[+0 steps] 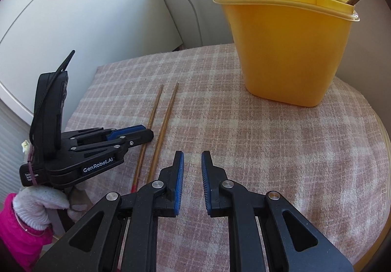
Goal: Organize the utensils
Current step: 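Close the left tool on one wooden chopstick while the right tool grips the other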
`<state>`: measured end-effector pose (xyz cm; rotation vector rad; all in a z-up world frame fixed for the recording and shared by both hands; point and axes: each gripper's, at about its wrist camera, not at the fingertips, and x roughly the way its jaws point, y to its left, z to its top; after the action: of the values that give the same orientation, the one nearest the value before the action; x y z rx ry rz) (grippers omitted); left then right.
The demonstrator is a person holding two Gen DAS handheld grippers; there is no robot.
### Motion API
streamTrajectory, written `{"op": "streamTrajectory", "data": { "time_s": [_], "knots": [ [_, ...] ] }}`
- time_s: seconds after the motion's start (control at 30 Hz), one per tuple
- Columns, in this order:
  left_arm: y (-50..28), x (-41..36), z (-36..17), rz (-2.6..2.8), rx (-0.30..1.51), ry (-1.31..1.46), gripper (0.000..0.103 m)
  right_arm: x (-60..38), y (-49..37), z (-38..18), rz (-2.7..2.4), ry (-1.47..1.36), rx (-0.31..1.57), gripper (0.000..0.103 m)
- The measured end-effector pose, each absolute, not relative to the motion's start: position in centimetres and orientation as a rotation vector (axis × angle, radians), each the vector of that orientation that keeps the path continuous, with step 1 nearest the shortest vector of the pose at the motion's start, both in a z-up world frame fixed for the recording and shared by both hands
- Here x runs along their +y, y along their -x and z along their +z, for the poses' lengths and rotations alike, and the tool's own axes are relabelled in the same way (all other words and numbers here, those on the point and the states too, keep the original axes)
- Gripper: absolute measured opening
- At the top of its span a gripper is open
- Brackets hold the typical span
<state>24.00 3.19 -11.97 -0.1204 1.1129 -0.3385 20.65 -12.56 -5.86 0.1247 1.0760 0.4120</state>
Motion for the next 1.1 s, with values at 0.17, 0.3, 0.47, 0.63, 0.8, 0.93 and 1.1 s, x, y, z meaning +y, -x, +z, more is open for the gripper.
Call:
{"op": "streamTrajectory", "data": {
  "time_s": [0.17,0.3,0.47,0.63,0.8,0.93,1.1],
  "knots": [
    [-23.6,4.7,-11.7,-0.326,1.105,0.121,0.012,-10.5,-21.9,-7.0,0.415,-0.076,1.109,0.013],
    [-23.1,6.2,-11.6,-0.296,1.106,0.112,0.01,-8.8,-23.4,-8.0,0.436,-0.078,1.166,0.013],
    [-22.8,8.3,-11.4,-0.285,1.114,0.175,0.01,-6.6,-25.4,-8.3,0.432,-0.056,1.21,0.013],
    [-22.5,9.0,-10.7,-0.304,1.111,0.185,0.01,-5.0,-27.3,-9.0,0.43,-0.048,1.263,0.013],
    [-23.5,7.3,-11.0,-0.318,1.14,0.174,0.01,-4.6,-27.9,-9.6,0.412,-0.01,1.29,0.013],
    [-24.1,5.8,-11.3,-0.325,1.168,0.136,0.022,-3.6,-28.3,-9.9,0.405,0.041,1.303,0.007],
    [-25.7,3.6,-11.9,-0.316,1.193,0.042,0.024,-3.6,-28.6,-10.0,0.388,0.064,1.309,0.006]
  ]
}}
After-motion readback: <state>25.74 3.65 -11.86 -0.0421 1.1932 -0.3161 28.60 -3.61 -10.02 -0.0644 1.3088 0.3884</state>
